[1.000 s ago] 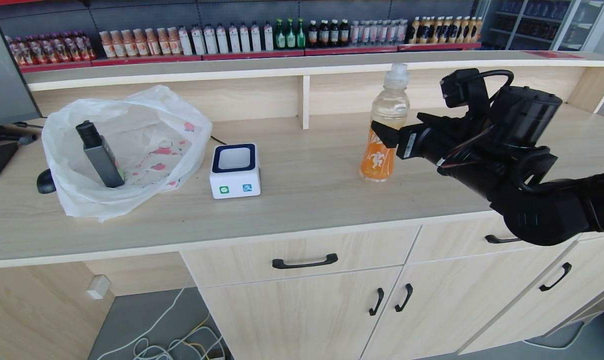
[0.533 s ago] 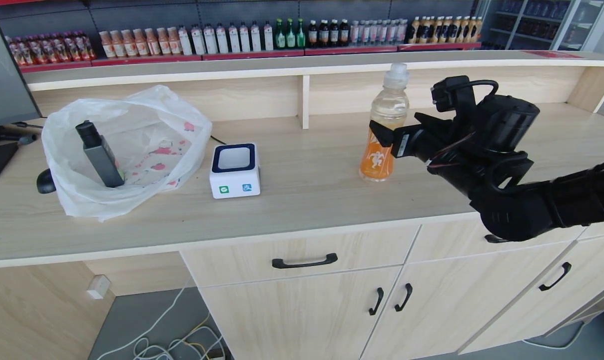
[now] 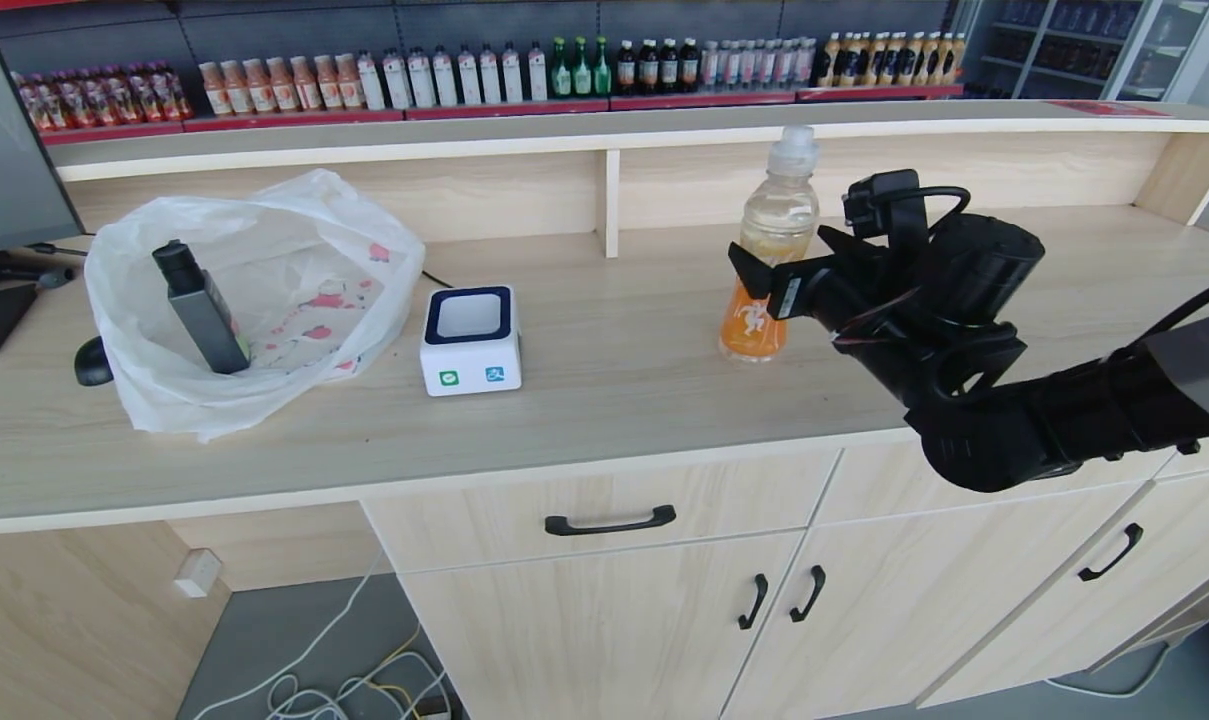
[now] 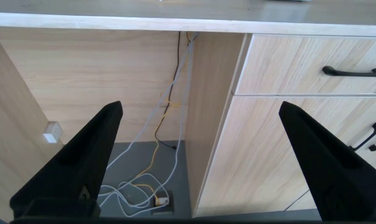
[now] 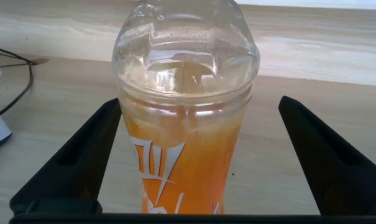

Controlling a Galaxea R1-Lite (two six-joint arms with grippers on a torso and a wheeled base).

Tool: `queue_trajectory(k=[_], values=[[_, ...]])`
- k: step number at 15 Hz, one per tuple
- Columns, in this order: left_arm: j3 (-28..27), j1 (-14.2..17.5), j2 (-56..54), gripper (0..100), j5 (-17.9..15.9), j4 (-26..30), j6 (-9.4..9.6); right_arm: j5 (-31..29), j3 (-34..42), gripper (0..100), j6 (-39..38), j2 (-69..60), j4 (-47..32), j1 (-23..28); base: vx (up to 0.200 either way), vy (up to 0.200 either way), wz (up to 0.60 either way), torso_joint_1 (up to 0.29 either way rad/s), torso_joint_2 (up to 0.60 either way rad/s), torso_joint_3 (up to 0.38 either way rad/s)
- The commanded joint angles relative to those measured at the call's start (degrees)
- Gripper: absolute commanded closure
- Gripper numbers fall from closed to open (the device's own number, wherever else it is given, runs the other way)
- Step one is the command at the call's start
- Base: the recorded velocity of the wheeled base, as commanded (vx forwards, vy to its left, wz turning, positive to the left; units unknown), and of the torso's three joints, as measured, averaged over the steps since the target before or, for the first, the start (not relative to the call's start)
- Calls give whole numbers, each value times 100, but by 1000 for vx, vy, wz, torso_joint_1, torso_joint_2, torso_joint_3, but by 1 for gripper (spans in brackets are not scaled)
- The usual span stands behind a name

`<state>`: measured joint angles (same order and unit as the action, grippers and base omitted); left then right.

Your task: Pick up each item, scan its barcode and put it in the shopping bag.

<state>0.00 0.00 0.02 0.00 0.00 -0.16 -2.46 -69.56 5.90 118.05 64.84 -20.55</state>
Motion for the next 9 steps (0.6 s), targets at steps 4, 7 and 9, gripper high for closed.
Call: queue_trajectory(k=[4,7,9], values=[[0,0,-2,0,0,0,-2,-17,-84,0,25,315,336,-1,0,0,0,0,0,0],[0,0,-2,0,0,0,-2,0,-567,0,25,561,310,7,0,0,0,0,0,0],[0,0,-2,0,0,0,-2,0,-664,0,34,614,222,25,0,0,0,0,0,0]])
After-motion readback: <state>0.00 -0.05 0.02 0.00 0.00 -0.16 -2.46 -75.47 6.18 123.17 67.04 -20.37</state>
